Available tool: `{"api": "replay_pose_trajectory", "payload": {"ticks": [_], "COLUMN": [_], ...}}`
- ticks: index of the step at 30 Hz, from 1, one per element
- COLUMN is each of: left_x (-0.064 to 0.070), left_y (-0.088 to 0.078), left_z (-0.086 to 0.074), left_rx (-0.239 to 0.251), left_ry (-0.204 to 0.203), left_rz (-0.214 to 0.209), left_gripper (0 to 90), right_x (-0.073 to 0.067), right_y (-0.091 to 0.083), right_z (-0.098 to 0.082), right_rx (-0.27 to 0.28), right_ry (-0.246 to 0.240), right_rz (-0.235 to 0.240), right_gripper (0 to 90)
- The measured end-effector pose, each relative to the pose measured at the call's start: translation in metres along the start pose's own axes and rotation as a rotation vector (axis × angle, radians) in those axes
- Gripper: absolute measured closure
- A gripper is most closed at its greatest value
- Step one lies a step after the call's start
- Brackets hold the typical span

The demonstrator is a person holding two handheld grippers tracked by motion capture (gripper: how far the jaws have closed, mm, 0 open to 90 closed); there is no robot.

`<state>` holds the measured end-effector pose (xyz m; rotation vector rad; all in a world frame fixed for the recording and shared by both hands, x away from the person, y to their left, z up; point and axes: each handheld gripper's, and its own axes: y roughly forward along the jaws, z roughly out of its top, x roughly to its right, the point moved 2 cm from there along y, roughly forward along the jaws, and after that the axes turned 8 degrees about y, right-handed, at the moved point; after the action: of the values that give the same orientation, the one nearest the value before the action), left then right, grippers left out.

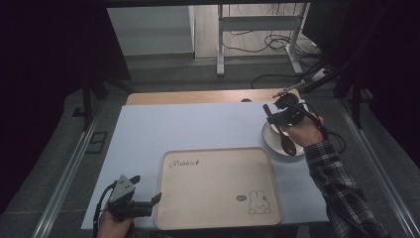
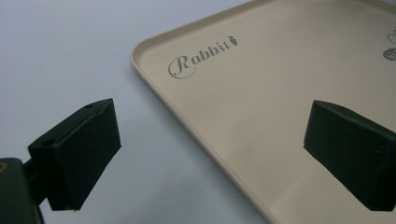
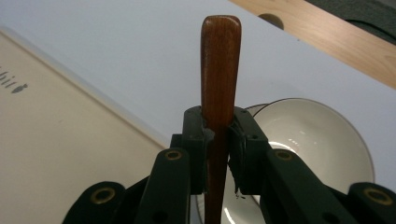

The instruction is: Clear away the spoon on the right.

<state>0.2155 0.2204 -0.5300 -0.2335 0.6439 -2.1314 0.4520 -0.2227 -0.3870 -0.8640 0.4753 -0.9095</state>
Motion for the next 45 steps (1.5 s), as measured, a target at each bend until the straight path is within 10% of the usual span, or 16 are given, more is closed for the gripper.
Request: {"api": "replay_pose_trajectory", "payload": {"ticks": [45], "left_x": [0.001], "left_y": [0.000], "left_z": [0.000], "left_rx": [0.002], "left_ry": [0.013], "left_rz": [-0.008], "left_gripper": [3.4], "right_x": [-0.081], "right_y": [0.030], "right_z": [-0.080], "right_rx": [-0.189], "right_ry": [0.038], "right_rz": [0.202], "right_gripper": [78.2]}}
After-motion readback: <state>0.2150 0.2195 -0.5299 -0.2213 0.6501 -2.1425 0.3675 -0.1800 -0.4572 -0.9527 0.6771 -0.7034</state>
